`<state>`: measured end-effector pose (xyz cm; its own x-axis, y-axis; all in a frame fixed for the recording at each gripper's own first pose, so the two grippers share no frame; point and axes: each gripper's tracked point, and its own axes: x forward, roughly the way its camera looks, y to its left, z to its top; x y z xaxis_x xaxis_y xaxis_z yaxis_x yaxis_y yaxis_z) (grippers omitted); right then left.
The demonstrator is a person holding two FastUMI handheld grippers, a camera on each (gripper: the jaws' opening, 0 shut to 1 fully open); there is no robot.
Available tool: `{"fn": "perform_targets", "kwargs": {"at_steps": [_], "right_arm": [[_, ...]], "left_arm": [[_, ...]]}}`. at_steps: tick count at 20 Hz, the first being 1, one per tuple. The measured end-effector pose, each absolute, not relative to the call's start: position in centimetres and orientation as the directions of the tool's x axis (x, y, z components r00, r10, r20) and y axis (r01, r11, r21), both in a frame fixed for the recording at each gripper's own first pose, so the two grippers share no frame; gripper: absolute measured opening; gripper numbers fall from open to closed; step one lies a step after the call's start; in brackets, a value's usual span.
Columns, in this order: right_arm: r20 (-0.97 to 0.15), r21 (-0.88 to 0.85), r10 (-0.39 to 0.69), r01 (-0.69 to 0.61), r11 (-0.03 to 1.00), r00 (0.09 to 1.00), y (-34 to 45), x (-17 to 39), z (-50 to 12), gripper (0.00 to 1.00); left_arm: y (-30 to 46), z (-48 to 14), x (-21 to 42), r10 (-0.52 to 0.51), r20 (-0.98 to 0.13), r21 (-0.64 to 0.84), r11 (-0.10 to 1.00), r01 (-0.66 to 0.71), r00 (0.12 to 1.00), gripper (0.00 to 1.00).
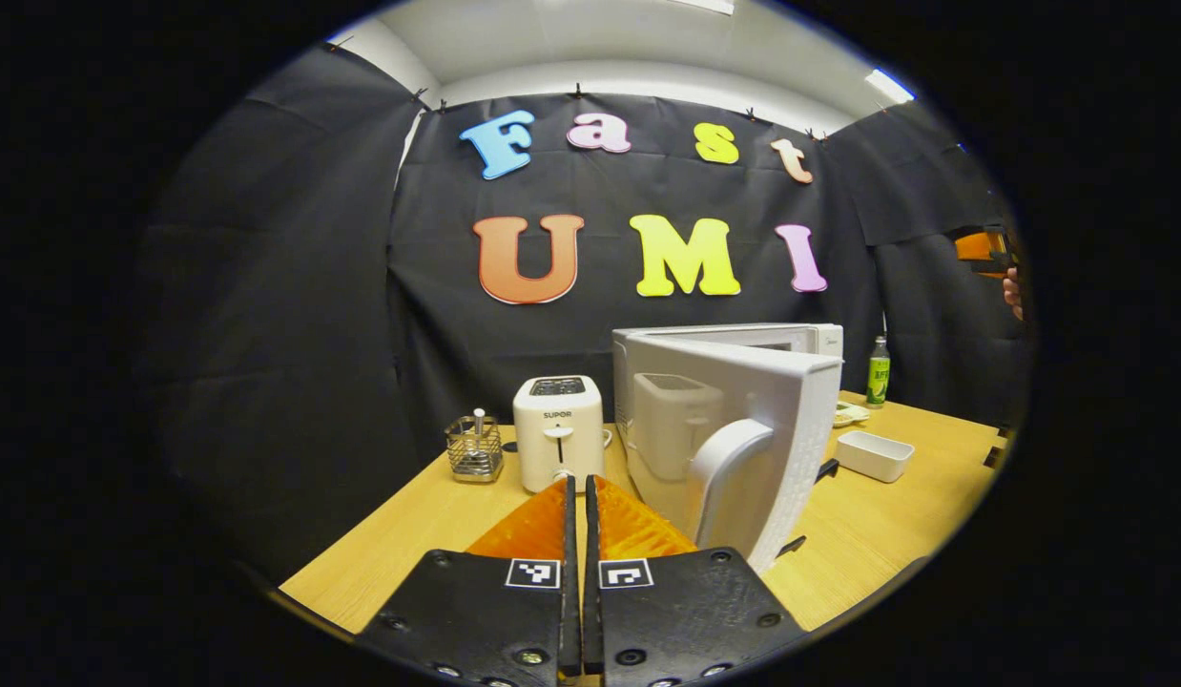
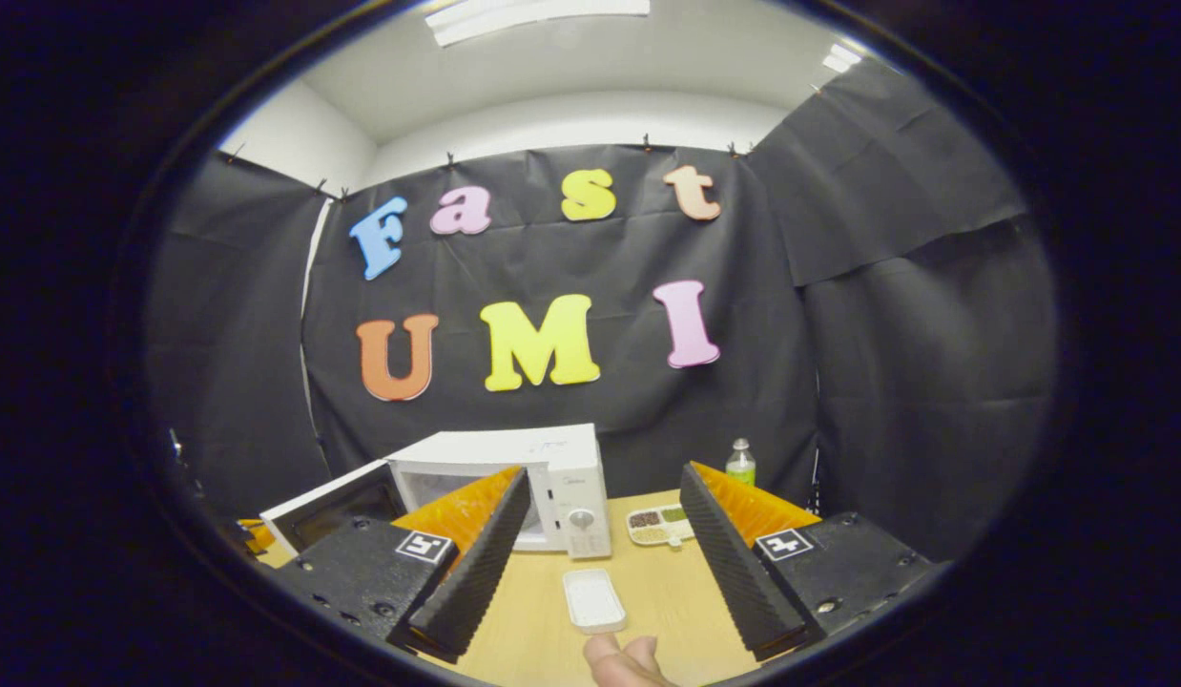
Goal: Open the microwave oven with the left hand, put the food in, and close the microwave oven.
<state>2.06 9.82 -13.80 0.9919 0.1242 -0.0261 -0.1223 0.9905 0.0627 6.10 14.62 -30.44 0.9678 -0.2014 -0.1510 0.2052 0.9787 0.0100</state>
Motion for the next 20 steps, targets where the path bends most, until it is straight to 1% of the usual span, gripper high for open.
{"fn": "perform_targets", "kwargs": {"at_steps": [1, 4, 5, 6, 9, 10, 11, 12, 13, 14, 15, 16, 17, 18, 20], "right_arm": [[-0.018, 0.056, 0.114, -0.113, 0.992, 0.993, 8.6, 0.7, -13.4, 0.91], [0.011, 0.0, 0.109, -0.109, 0.994, 0.994, 6.9, -1.2, -12.1, 0.91], [0.014, -0.006, 0.111, -0.111, 0.994, 0.994, 6.5, -1.6, -12.0, 1.0], [0.014, -0.006, 0.116, -0.116, 0.993, 0.993, 6.3, -1.9, -12.0, 0.91], [0.006, -0.001, 0.123, -0.123, 0.992, 0.992, 5.3, -2.5, -12.4, 0.91], [0.009, -0.012, 0.126, -0.125, 0.992, 0.992, 5.0, -2.7, -12.4, 1.0], [0.007, -0.02, 0.119, -0.119, 0.993, 0.993, 4.5, -2.8, -12.4, 0.91], [0.007, -0.022, 0.113, -0.113, 0.993, 0.994, 4.1, -3.0, -12.5, 0.91], [0.015, -0.019, 0.114, -0.113, 0.993, 0.993, 3.9, -3.1, -12.3, 1.0], [0.02, -0.019, 0.116, -0.116, 0.993, 0.993, 3.8, -3.3, -12.1, 0.91], [0.021, -0.02, 0.116, -0.116, 0.993, 0.993, 3.7, -3.5, -12.3, 1.0], [0.026, -0.021, 0.115, -0.115, 0.993, 0.993, 3.5, -3.6, -12.2, 0.91], [0.032, -0.024, 0.117, -0.116, 0.993, 0.993, 3.4, -3.7, -12.1, 1.0], [0.038, -0.026, 0.12, -0.119, 0.993, 0.992, 3.4, -3.8, -11.8, 0.91], [0.041, -0.026, 0.125, -0.124, 0.992, 0.991, 3.3, -3.9, -12.0, 0.91]], "left_arm": [[13.5, -30.8, 5.6, -0.226, -0.172, 0.005, 0.973, 0.231, 0.959, 0.0], [10.8, -29.8, 4.3, -0.264, -0.155, 0.027, 0.962, 0.271, 0.952, 0.0], [9.4, -29.6, 3.9, -0.296, -0.152, 0.012, 0.953, 0.302, 0.943, 0.0], [8.4, -29.4, 3.7, -0.315, -0.142, 0.004, 0.948, 0.319, 0.938, 0.0], [5.3, -28.8, 3.5, -0.365, -0.133, -0.008, 0.93, 0.367, 0.921, 0.0], [4.4, -28.5, 3.7, -0.376, -0.128, -0.001, 0.926, 0.379, 0.918, 0.0], [3.4, -28.5, 4.1, -0.392, -0.127, -0.004, 0.919, 0.395, 0.911, 0.0], [2.5, -28.7, 4.2, -0.406, -0.133, -0.009, 0.913, 0.409, 0.904, 0.0], [1.8, -28.8, 4.8, -0.418, -0.137, -0.009, 0.907, 0.42, 0.898, 0.0], [1.1, -29.1, 5.2, -0.426, -0.144, -0.01, 0.903, 0.429, 0.893, 0.0], [0.5, -29.2, 5.8, -0.434, -0.147, -0.014, 0.899, 0.437, 0.889, 0.0], [-0.2, -29.4, 6.4, -0.444, -0.153, -0.025, 0.895, 0.446, 0.883, 0.0], [-0.9, -29.6, 6.9, -0.457, -0.156, -0.04, 0.889, 0.457, 0.876, 0.0], [-2.1, -29.7, 7.5, -0.479, -0.152, -0.054, 0.877, 0.477, 0.864, 0.0], [-3.7, -30.1, 8.4, -0.512, -0.153, -0.075, 0.859, 0.507, 0.845, 0.0]]}}
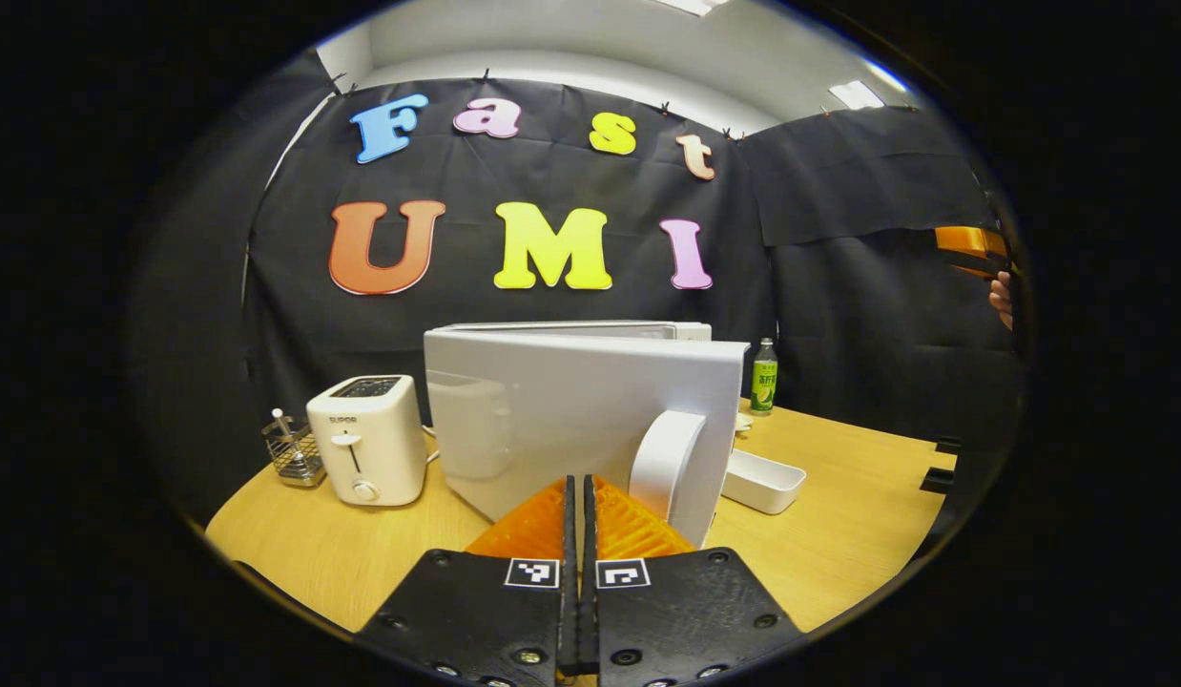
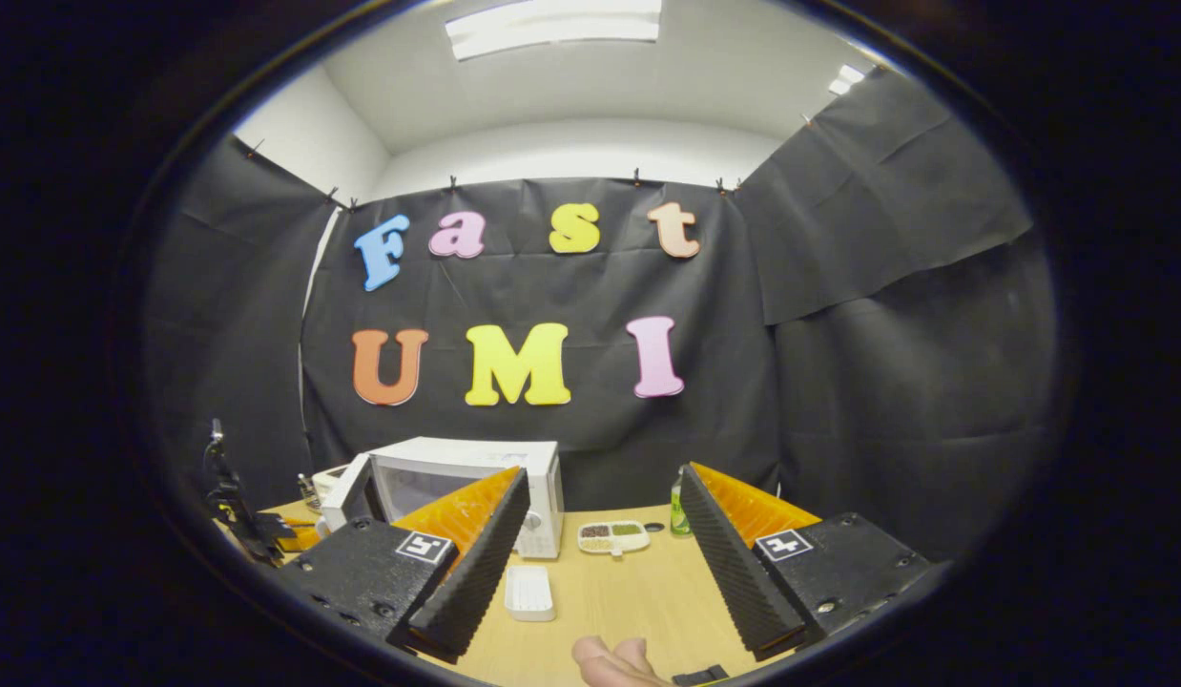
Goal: Open the microwave oven with the left hand, put the food in, and close the microwave oven.
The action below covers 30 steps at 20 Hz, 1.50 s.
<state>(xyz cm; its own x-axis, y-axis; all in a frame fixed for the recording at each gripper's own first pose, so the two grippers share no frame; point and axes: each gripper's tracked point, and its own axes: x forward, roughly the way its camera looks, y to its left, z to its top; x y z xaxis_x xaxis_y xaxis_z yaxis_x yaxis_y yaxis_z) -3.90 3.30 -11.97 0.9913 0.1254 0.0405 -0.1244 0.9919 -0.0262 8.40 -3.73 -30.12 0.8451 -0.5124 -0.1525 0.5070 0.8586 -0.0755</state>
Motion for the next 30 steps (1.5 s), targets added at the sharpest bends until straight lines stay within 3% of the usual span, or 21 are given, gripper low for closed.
{"fn": "perform_targets", "kwargs": {"at_steps": [10, 11, 12, 13, 14, 15, 16, 17, 18, 21, 22, 23, 24, 25, 26, 30], "right_arm": [[0.022, -0.075, 0.173, -0.171, 0.982, 0.985, 3.9, -2.4, -14.0, 0.92], [0.013, -0.073, 0.182, -0.181, 0.981, 0.983, 4.1, -2.1, -14.4, 1.0], [0.005, -0.066, 0.187, -0.186, 0.98, 0.982, 4.1, -1.7, -14.7, 1.0], [0.003, -0.063, 0.19, -0.189, 0.98, 0.982, 4.0, -1.4, -14.9, 0.92], [-0.004, -0.061, 0.185, -0.185, 0.981, 0.983, 3.8, -0.9, -15.3, 1.0], [-0.01, -0.055, 0.174, -0.174, 0.983, 0.985, 3.5, -0.5, -15.5, 0.92], [-0.013, -0.05, 0.166, -0.167, 0.985, 0.986, 3.3, -0.2, -15.5, 0.91], [-0.015, -0.051, 0.163, -0.163, 0.985, 0.987, 3.2, 0.2, -15.5, 0.92], [-0.018, -0.056, 0.159, -0.159, 0.986, 0.987, 3.0, 0.4, -15.5, 1.0], [-0.021, -0.077, 0.144, -0.146, 0.986, 0.989, 2.4, 1.2, -15.7, 1.0], [-0.017, -0.079, 0.144, -0.145, 0.986, 0.989, 2.2, 1.4, -15.6, 0.92], [-0.018, -0.081, 0.139, -0.14, 0.987, 0.99, 1.9, 1.6, -15.6, 0.92], [-0.021, -0.081, 0.131, -0.133, 0.988, 0.991, 1.5, 1.8, -15.6, 1.0], [-0.021, -0.081, 0.128, -0.129, 0.988, 0.992, 1.1, 2.2, -15.6, 0.92], [-0.021, -0.078, 0.123, -0.125, 0.989, 0.992, 0.8, 2.5, -15.5, 1.0], [-0.034, -0.091, 0.118, -0.121, 0.988, 0.992, -0.5, 3.5, -15.9, 1.0]], "left_arm": [[-10.6, -30.8, 12.5, -0.548, -0.129, -0.06, 0.836, 0.545, 0.826, 0.0], [-11.1, -30.9, 12.9, -0.548, -0.126, -0.07, 0.836, 0.544, 0.827, 0.0], [-11.7, -31.2, 13.4, -0.547, -0.127, -0.082, 0.837, 0.541, 0.827, 0.0], [-12.2, -31.1, 13.9, -0.541, -0.119, -0.083, 0.841, 0.535, 0.832, 0.0], [-12.7, -30.8, 14.5, -0.528, -0.101, -0.069, 0.849, 0.524, 0.843, 0.0], [-13.1, -30.8, 15.0, -0.519, -0.093, -0.051, 0.855, 0.517, 0.85, 0.0], [-13.7, -30.9, 15.5, -0.511, -0.092, -0.035, 0.859, 0.51, 0.854, 0.0], [-14.3, -30.9, 16.1, -0.506, -0.084, -0.02, 0.862, 0.506, 0.858, 0.0], [-15.0, -31.1, 17.0, -0.502, -0.085, -0.009, 0.864, 0.503, 0.861, 0.0], [-17.1, -31.5, 19.1, -0.509, -0.095, -0.025, 0.86, 0.509, 0.855, 0.0], [-17.7, -31.6, 19.9, -0.508, -0.096, -0.034, 0.861, 0.507, 0.856, 0.0], [-18.2, -31.4, 20.7, -0.5, -0.096, -0.035, 0.866, 0.499, 0.861, 0.0], [-18.7, -31.4, 21.6, -0.495, -0.095, -0.037, 0.869, 0.494, 0.864, 0.0], [-19.4, -31.3, 22.3, -0.493, -0.095, -0.041, 0.87, 0.491, 0.865, 0.0], [-20.0, -31.3, 23.0, -0.492, -0.094, -0.042, 0.871, 0.49, 0.866, 0.0], [-22.3, -31.1, 25.8, -0.481, -0.098, -0.071, 0.877, 0.476, 0.871, 0.0]]}}
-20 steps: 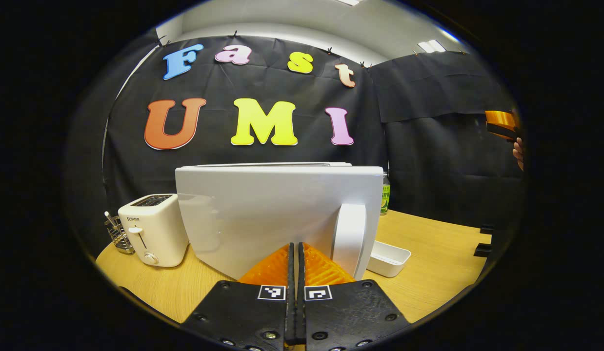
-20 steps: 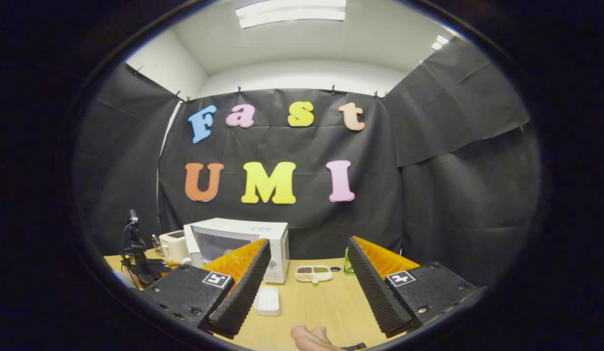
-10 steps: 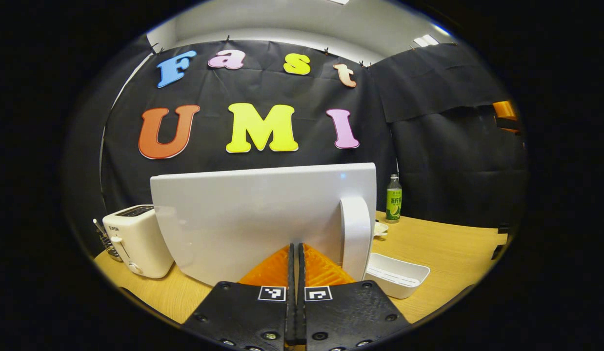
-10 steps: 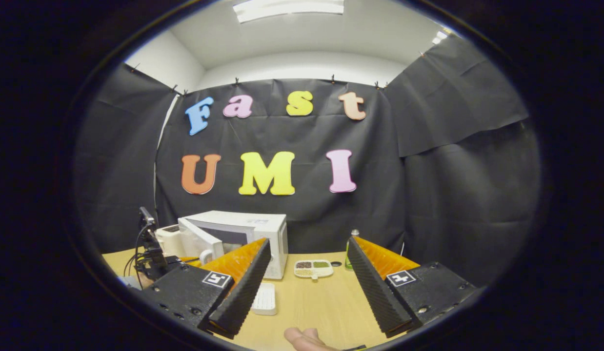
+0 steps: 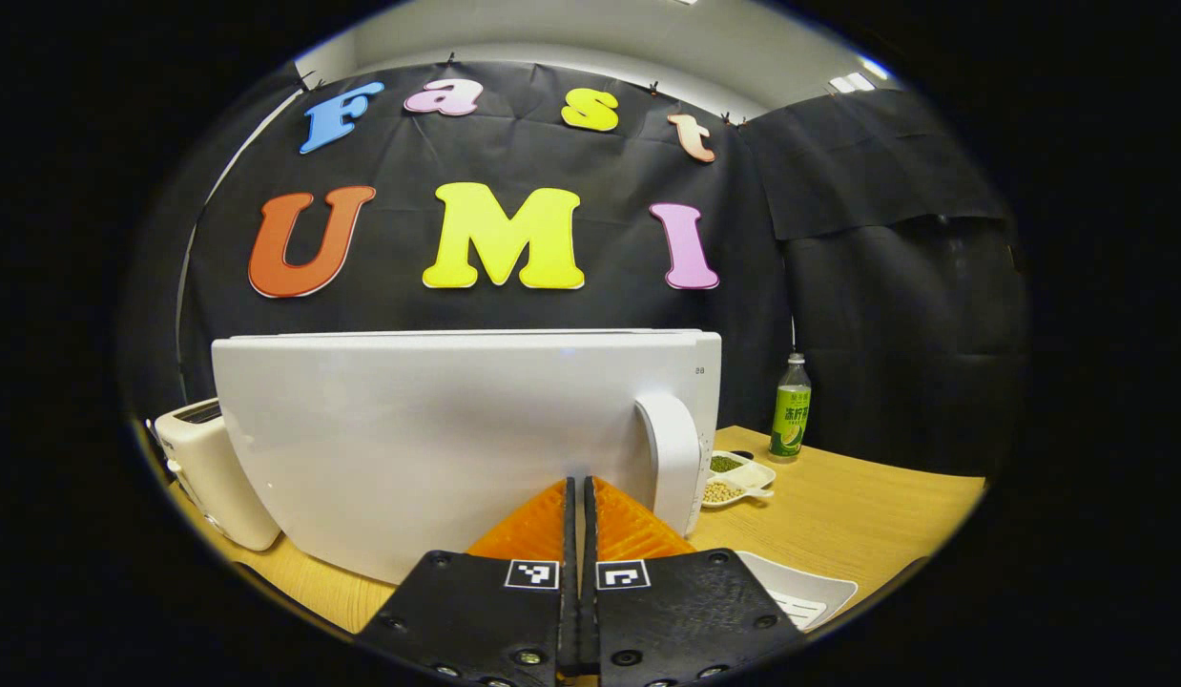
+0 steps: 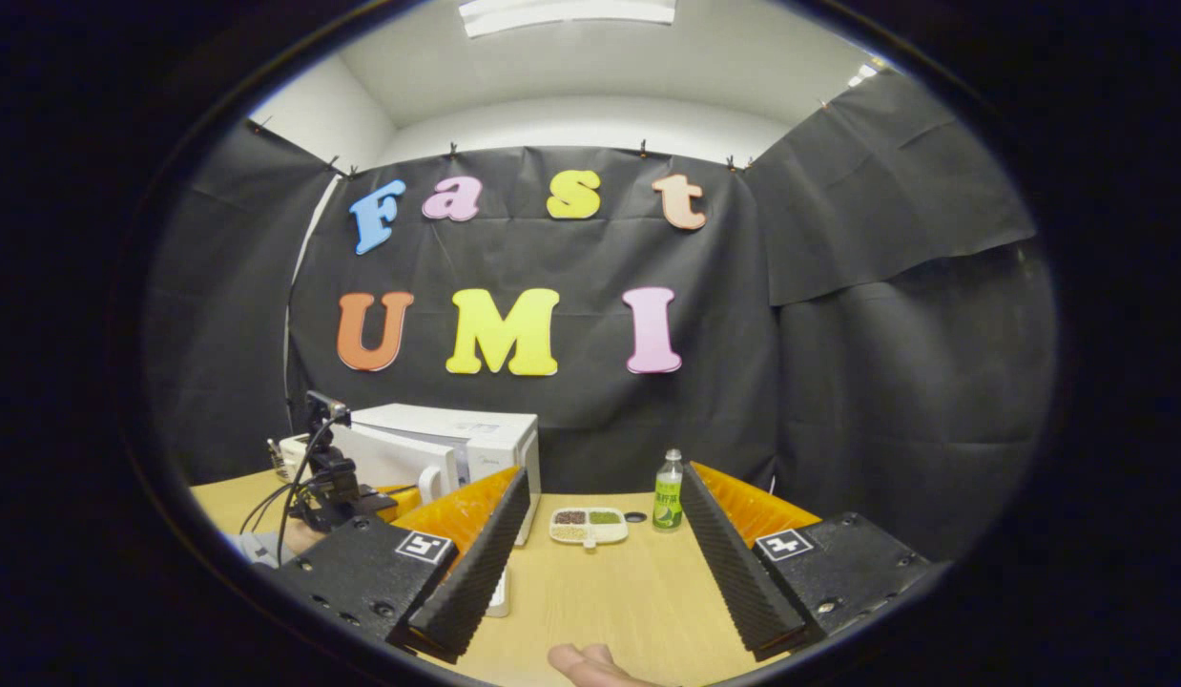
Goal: Open the microwave oven with the left hand, put the food in, and close the microwave oven.
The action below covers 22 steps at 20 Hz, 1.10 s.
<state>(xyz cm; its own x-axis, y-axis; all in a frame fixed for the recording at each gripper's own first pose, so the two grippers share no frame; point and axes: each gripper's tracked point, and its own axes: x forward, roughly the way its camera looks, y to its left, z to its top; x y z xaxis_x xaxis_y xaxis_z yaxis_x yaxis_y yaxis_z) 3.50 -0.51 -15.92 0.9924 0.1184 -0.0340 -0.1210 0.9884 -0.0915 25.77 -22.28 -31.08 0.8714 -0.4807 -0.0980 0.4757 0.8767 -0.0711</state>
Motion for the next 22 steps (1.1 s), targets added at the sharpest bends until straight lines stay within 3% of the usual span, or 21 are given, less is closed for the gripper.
{"fn": "perform_targets", "kwargs": {"at_steps": [2, 3, 5, 6, 7, 8, 9, 10, 11, 12, 13, 14, 15, 18, 19, 20, 21, 22], "right_arm": [[-0.047, -0.105, 0.103, -0.108, 0.989, 0.994, -1.4, 4.7, -16.1, 1.0], [-0.058, -0.113, 0.086, -0.092, 0.989, 0.995, -2.1, 5.2, -16.2, 0.92], [-0.068, -0.121, 0.055, -0.063, 0.991, 0.996, -3.4, 5.8, -16.0, 0.92], [-0.07, -0.123, 0.047, -0.056, 0.991, 0.996, -3.7, 6.0, -16.1, 1.0], [-0.069, -0.122, 0.048, -0.056, 0.991, 0.996, -3.9, 6.1, -16.0, 0.92], [-0.069, -0.122, 0.05, -0.059, 0.991, 0.996, -3.9, 6.2, -16.1, 0.92], [-0.074, -0.122, 0.052, -0.061, 0.991, 0.996, -3.9, 6.3, -16.3, 1.0], [-0.079, -0.121, 0.054, -0.063, 0.991, 0.995, -3.9, 6.3, -16.4, 1.0], [-0.083, -0.113, 0.059, -0.068, 0.991, 0.995, -3.7, 6.1, -16.5, 0.92], [-0.087, -0.102, 0.064, -0.073, 0.992, 0.994, -3.6, 6.0, -16.6, 1.0], [-0.088, -0.092, 0.067, -0.076, 0.993, 0.994, -3.6, 5.8, -16.6, 0.92], [-0.09, -0.086, 0.07, -0.077, 0.993, 0.994, -3.6, 5.5, -16.7, 0.92], [-0.091, -0.081, 0.069, -0.077, 0.994, 0.993, -3.7, 5.3, -16.9, 1.0], [-0.107, -0.068, 0.06, -0.067, 0.995, 0.992, -4.1, 4.7, -17.5, 1.0], [-0.106, -0.061, 0.058, -0.065, 0.996, 0.993, -4.1, 4.4, -17.5, 0.92], [-0.105, -0.053, 0.06, -0.065, 0.996, 0.993, -4.0, 4.1, -17.4, 0.92], [-0.104, -0.05, 0.063, -0.069, 0.996, 0.993, -3.9, 3.7, -17.3, 1.0], [-0.099, -0.048, 0.067, -0.072, 0.996, 0.993, -3.8, 3.1, -17.2, 1.0]], "left_arm": [[-22.9, -30.9, 27.3, -0.459, -0.092, -0.064, 0.889, 0.454, 0.884, 0.0], [-23.0, -31.0, 28.3, -0.444, -0.094, -0.064, 0.896, 0.44, 0.891, 0.0], [-23.5, -31.3, 29.8, -0.424, -0.09, -0.08, 0.905, 0.417, 0.901, 0.0], [-23.7, -32.2, 29.8, -0.414, -0.127, -0.094, 0.91, 0.404, 0.902, 0.0], [-24.1, -31.8, 29.6, -0.417, -0.101, -0.109, 0.907, 0.407, 0.903, 0.0], [-24.4, -31.8, 29.9, -0.406, -0.098, -0.106, 0.912, 0.396, 0.909, 0.0], [-24.4, -31.8, 29.9, -0.395, -0.094, -0.088, 0.918, 0.388, 0.914, 0.0], [-24.3, -32.0, 29.8, -0.385, -0.096, -0.066, 0.923, 0.38, 0.918, 0.0], [-24.4, -31.9, 29.9, -0.38, -0.101, -0.053, 0.925, 0.377, 0.919, 0.0], [-24.4, -32.3, 29.8, -0.375, -0.123, -0.059, 0.927, 0.37, 0.919, 0.0], [-24.5, -33.0, 29.4, -0.375, -0.153, -0.081, 0.927, 0.366, 0.914, 0.0], [-24.4, -33.5, 28.9, -0.373, -0.175, -0.102, 0.927, 0.36, 0.911, 0.0], [-24.2, -33.7, 28.3, -0.368, -0.185, -0.119, 0.929, 0.351, 0.911, 0.01], [-23.6, -33.3, 25.7, -0.35, -0.2, -0.141, 0.935, 0.326, 0.915, 0.04], [-23.7, -32.8, 24.6, -0.364, -0.197, -0.154, 0.928, 0.338, 0.91, 0.08], [-23.9, -32.0, 23.1, -0.378, -0.189, -0.167, 0.922, 0.35, 0.906, 0.13], [-23.4, -30.9, 21.9, -0.369, -0.172, -0.159, 0.925, 0.344, 0.913, 0.21], [-23.0, -29.9, 20.6, -0.37, -0.165, -0.146, 0.926, 0.348, 0.914, 0.4]]}}
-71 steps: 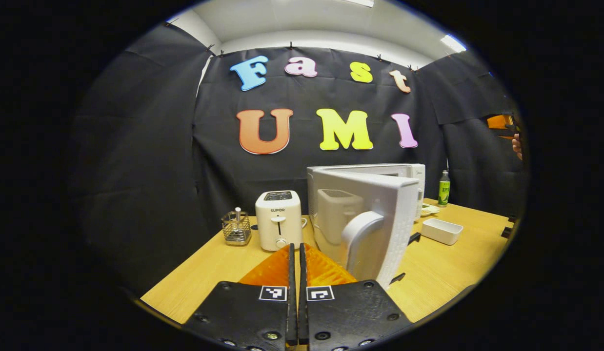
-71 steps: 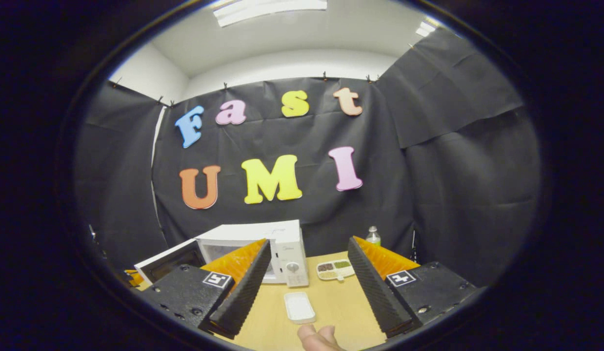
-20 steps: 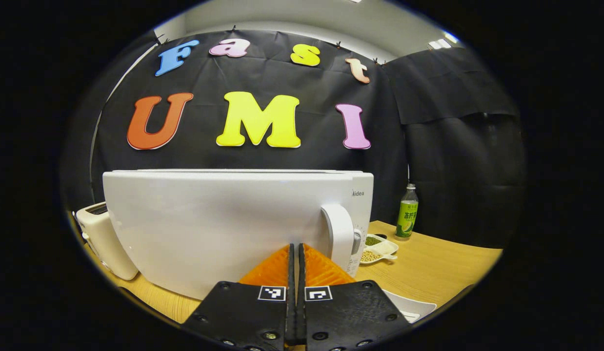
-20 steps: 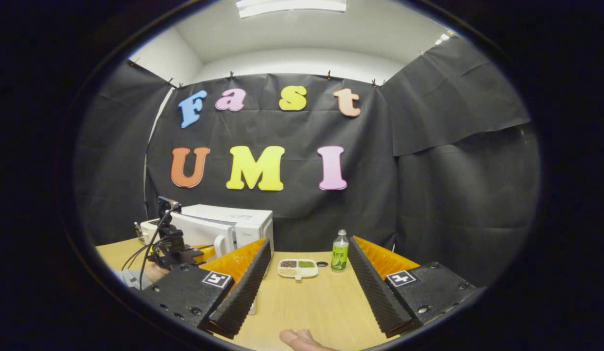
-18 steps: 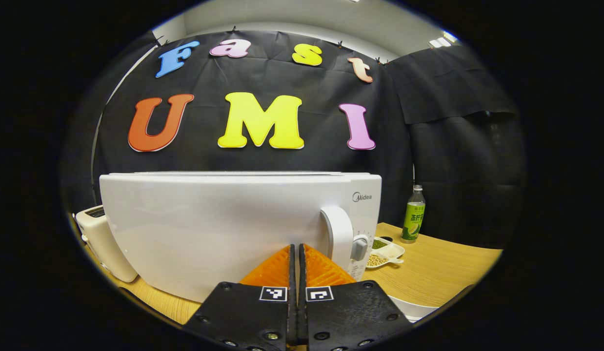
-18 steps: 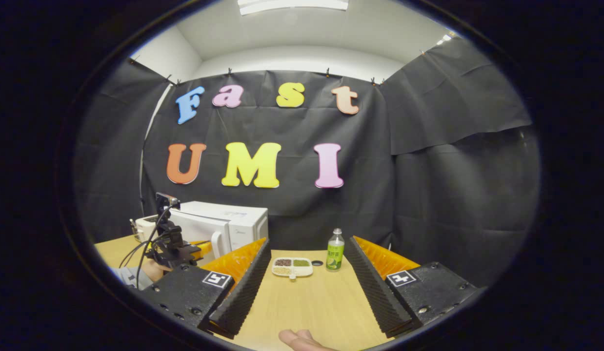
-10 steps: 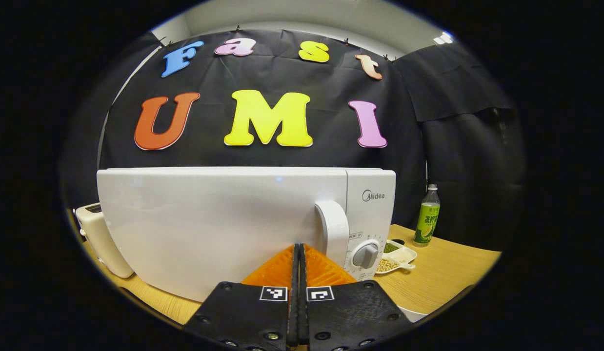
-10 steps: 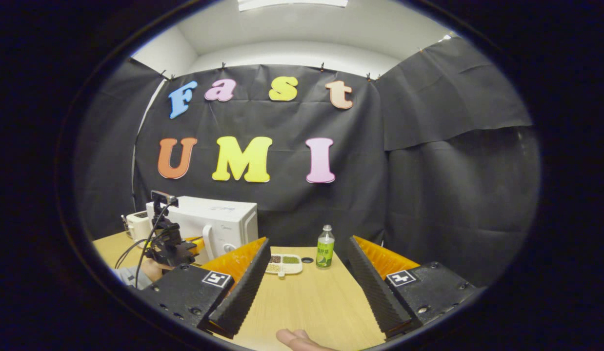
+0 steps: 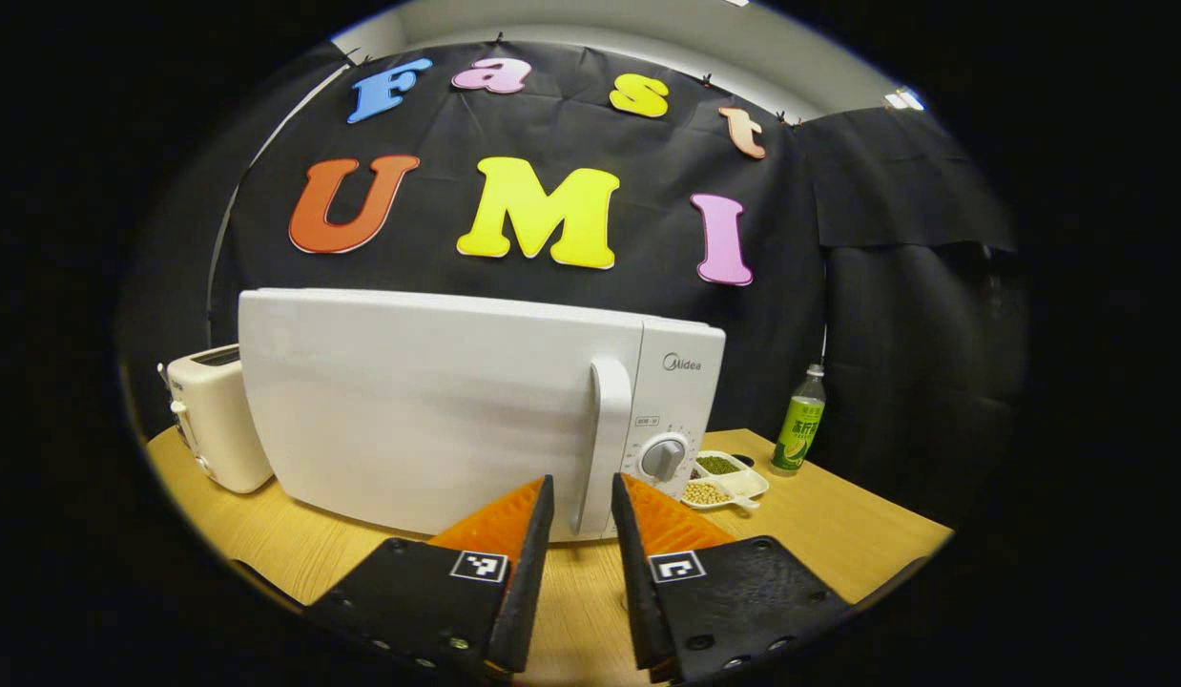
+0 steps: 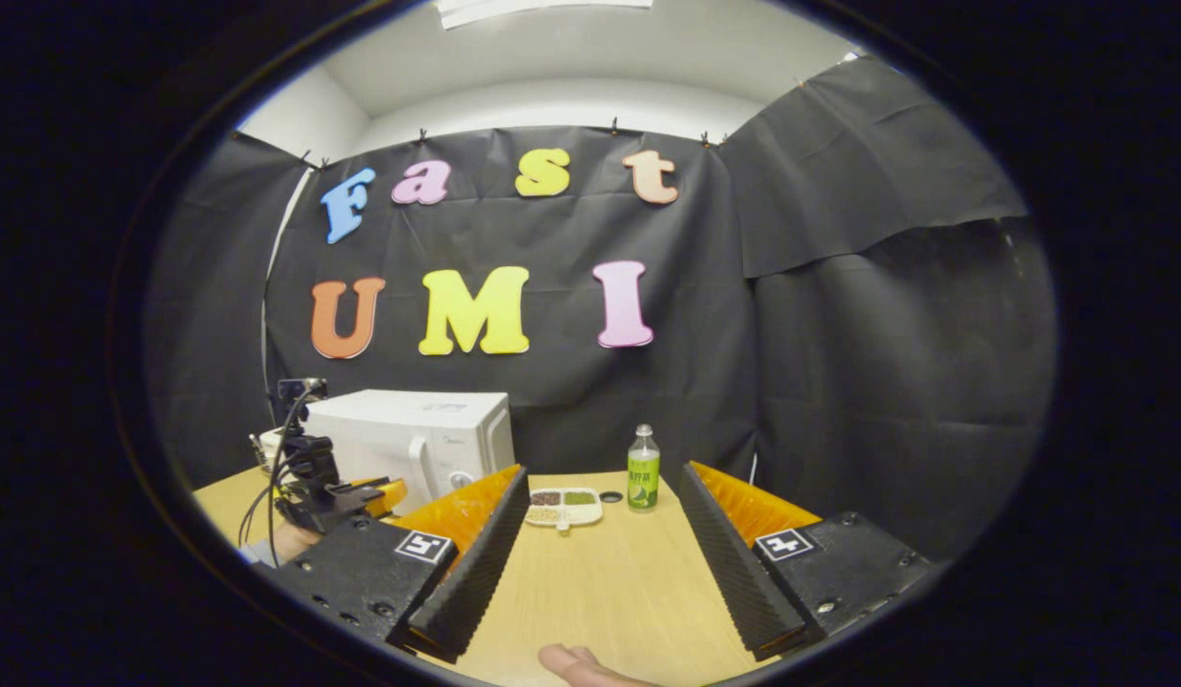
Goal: Open the microwave oven with the left hand, put the food in, and close the microwave oven.
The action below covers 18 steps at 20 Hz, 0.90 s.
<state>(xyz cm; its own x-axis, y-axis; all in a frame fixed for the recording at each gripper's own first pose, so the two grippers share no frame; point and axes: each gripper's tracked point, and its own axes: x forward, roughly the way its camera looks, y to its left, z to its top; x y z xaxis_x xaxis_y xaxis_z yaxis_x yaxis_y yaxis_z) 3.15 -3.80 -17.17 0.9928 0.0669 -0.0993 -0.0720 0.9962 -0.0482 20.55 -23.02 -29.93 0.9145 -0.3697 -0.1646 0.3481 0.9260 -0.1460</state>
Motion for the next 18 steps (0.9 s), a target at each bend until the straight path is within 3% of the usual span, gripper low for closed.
{"fn": "perform_targets", "kwargs": {"at_steps": [1, 2, 3, 4, 5, 6, 9, 10, 11, 12, 13, 14, 15, 18], "right_arm": [[-0.093, -0.043, 0.069, -0.073, 0.996, 0.993, -3.7, 2.7, -16.9, 0.92], [-0.086, -0.035, 0.073, -0.076, 0.996, 0.994, -3.6, 2.2, -16.7, 1.0], [-0.08, -0.027, 0.079, -0.081, 0.996, 0.994, -3.4, 1.6, -16.3, 1.0], [-0.078, -0.021, 0.084, -0.086, 0.996, 0.993, -3.2, 0.9, -16.2, 1.0], [-0.073, -0.017, 0.087, -0.088, 0.996, 0.994, -3.1, 0.4, -15.9, 1.0], [-0.069, -0.015, 0.086, -0.087, 0.996, 0.994, -3.1, -0.1, -15.7, 0.92], [-0.042, -0.023, 0.081, -0.082, 0.996, 0.996, -3.0, -1.8, -14.2, 0.92], [-0.029, -0.023, 0.077, -0.078, 0.997, 0.997, -2.9, -2.3, -13.5, 1.0], [-0.02, -0.023, 0.068, -0.068, 0.997, 0.998, -2.9, -2.9, -13.0, 1.0], [-0.008, -0.024, 0.057, -0.058, 0.998, 0.998, -3.0, -3.4, -12.5, 0.92], [0.003, -0.026, 0.051, -0.051, 0.998, 0.999, -2.9, -3.9, -11.9, 1.0], [0.013, -0.028, 0.049, -0.049, 0.998, 0.999, -2.7, -4.5, -11.5, 1.0], [0.018, -0.03, 0.049, -0.048, 0.998, 0.999, -2.4, -4.9, -11.1, 0.91], [0.04, -0.035, 0.064, -0.063, 0.997, 0.997, -1.3, -6.1, -9.9, 0.91]], "left_arm": [[-22.7, -28.8, 19.4, -0.362, -0.152, -0.126, 0.93, 0.345, 0.92, 0.53], [-21.9, -27.6, 18.0, -0.341, -0.147, -0.105, 0.939, 0.328, 0.928, 0.66], [-21.3, -26.5, 17.1, -0.33, -0.141, -0.096, 0.943, 0.319, 0.933, 0.89], [-20.6, -25.4, 16.0, -0.31, -0.151, -0.096, 0.95, 0.298, 0.938, 0.97], [-19.8, -24.3, 15.0, -0.294, -0.156, -0.099, 0.955, 0.281, 0.943, 0.87], [-19.0, -23.3, 14.1, -0.278, -0.165, -0.097, 0.959, 0.265, 0.946, 0.97], [-16.5, -19.3, 11.3, -0.231, -0.153, -0.073, 0.972, 0.222, 0.961, 0.97], [-15.2, -18.0, 10.4, -0.202, -0.146, -0.054, 0.979, 0.196, 0.968, 0.97], [-13.9, -16.6, 9.4, -0.169, -0.137, -0.037, 0.986, 0.165, 0.976, 0.97], [-12.9, -15.1, 8.4, -0.142, -0.119, -0.026, 0.99, 0.14, 0.983, 0.97], [-12.2, -13.8, 7.2, -0.132, -0.106, -0.029, 0.991, 0.129, 0.986, 0.96], [-11.8, -12.5, 5.7, -0.138, -0.095, -0.042, 0.99, 0.134, 0.986, 0.96], [-11.4, -11.3, 4.4, -0.142, -0.087, -0.051, 0.989, 0.138, 0.986, 0.96], [-8.4, -8.4, 0.8, -0.088, -0.066, -0.003, 0.996, 0.088, 0.994, 0.96]]}}
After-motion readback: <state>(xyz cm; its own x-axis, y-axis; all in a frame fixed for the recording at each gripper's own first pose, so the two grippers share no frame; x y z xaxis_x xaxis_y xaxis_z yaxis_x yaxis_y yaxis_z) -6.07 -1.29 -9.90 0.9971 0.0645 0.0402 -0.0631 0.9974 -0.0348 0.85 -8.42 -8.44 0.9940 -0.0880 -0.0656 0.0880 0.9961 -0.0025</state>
